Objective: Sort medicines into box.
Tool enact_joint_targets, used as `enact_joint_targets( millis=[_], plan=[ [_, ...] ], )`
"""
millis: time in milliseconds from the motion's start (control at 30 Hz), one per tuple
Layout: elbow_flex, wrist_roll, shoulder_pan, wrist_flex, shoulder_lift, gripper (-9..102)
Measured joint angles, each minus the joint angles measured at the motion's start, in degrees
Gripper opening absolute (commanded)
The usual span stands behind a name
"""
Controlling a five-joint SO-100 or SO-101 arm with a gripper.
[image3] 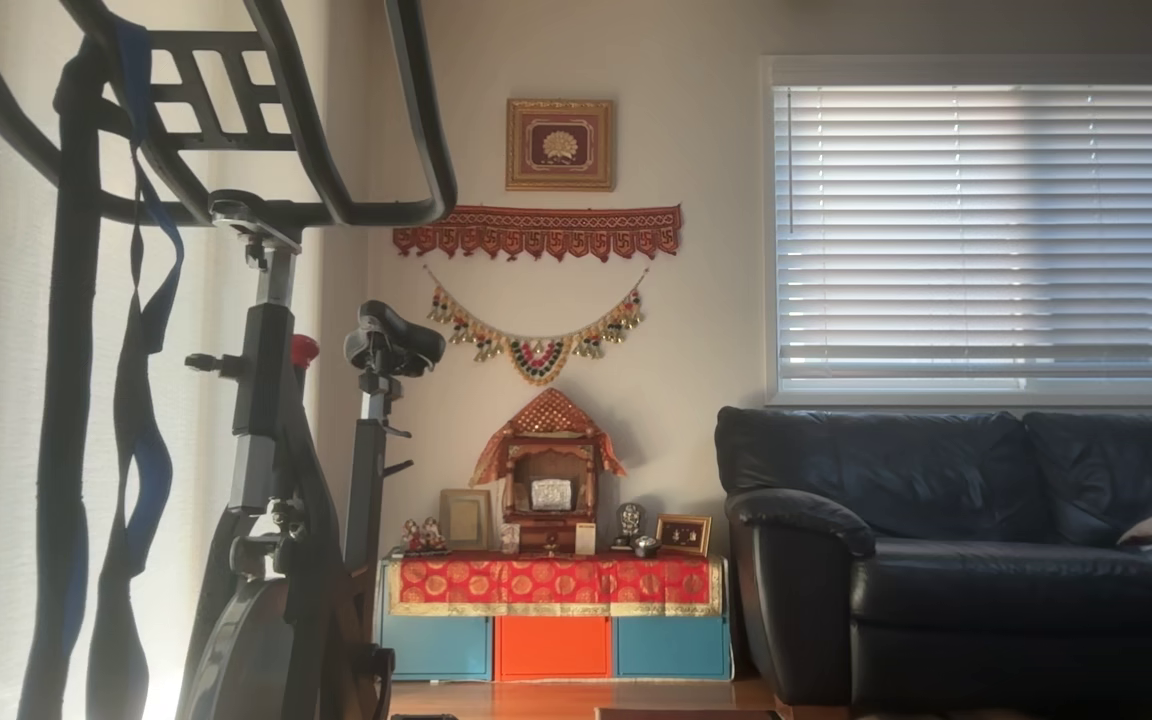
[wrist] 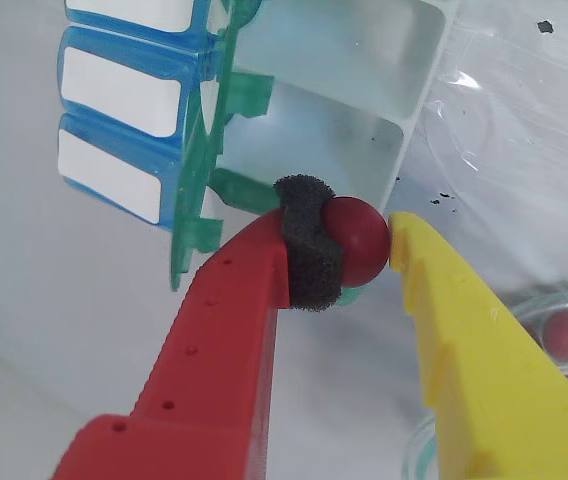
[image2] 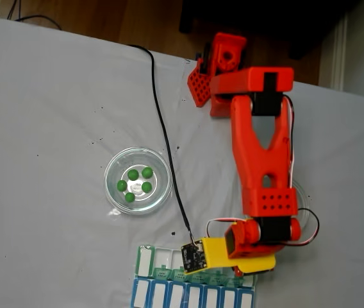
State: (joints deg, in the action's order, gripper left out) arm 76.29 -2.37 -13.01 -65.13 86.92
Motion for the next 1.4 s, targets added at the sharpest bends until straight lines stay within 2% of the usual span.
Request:
enact_joint_targets(
  millis=[233, 533, 600, 867, 1167, 1400],
  plan=[
    [-5.7, 0.1, -0.2, 0.0, -5.0, 2],
    [-6.5, 0.4, 0.3, 0.0, -5.5, 15],
    [-6.5, 0.4, 0.3, 0.0, -5.5, 21],
    [-5.1, -0.4, 0.3, -1.1, -4.3, 28],
    [-0.7, -0.7, 0.3, -1.1, 0.4, 32],
    [1.5, -1.4, 0.6, -1.1, 2.9, 31]
  ],
)
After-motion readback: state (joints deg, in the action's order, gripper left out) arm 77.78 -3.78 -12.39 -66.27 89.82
